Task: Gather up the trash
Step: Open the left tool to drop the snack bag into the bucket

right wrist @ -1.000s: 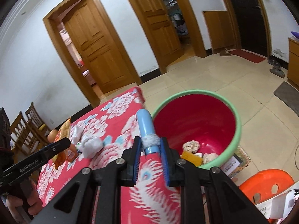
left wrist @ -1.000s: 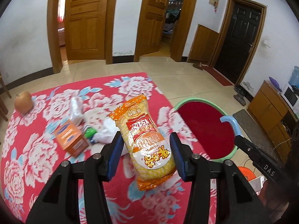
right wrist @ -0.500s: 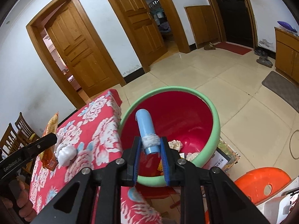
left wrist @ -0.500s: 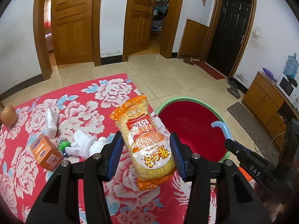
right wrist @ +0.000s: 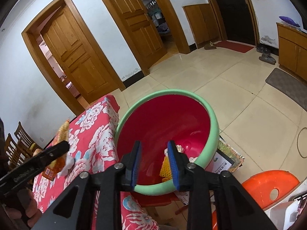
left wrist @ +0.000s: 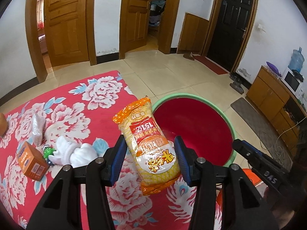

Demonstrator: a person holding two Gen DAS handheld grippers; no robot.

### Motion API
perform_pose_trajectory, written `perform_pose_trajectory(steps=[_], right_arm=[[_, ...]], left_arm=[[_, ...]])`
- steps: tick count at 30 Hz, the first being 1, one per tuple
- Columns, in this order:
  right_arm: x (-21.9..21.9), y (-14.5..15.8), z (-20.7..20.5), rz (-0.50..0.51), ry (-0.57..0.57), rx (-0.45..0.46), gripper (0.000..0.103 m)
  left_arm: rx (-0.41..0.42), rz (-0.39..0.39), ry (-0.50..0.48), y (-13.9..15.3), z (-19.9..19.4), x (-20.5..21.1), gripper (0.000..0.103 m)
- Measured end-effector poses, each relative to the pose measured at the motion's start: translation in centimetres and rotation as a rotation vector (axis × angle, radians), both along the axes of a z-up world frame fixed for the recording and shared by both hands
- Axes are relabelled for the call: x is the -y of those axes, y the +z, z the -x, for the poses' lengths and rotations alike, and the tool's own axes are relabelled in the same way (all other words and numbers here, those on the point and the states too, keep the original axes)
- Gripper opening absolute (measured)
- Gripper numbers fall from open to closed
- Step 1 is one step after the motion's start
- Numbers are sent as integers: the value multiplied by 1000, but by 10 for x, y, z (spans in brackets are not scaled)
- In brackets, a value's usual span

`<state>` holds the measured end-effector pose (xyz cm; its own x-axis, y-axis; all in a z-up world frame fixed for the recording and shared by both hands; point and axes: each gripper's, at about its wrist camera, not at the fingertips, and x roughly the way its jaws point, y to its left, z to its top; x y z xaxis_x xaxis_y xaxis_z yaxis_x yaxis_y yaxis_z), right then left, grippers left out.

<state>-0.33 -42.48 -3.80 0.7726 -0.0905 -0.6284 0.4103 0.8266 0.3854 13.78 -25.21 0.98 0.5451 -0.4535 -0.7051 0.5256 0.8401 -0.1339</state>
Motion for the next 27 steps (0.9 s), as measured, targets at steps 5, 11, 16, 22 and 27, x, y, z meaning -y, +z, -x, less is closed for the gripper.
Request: perform_pose_trajectory(steps=[5, 11, 16, 22, 27], right_arm=[[6, 9, 12, 11, -33, 23, 44], [14, 12, 25, 4, -71, 31, 52], [21, 10, 29, -10, -89, 29, 55], [25, 6, 29, -27, -99, 25, 59], [23, 8, 27, -28, -100, 28, 61]], left_arm=[[-11, -15, -20, -6, -2, 17, 51], [-22, -48, -52, -17, -1, 41, 51], [-32, -69, -62, -27, -3, 55, 51], [-58, -58, -61, -29, -4, 58, 54], [-37, -56, -40, -22, -4, 54, 63]])
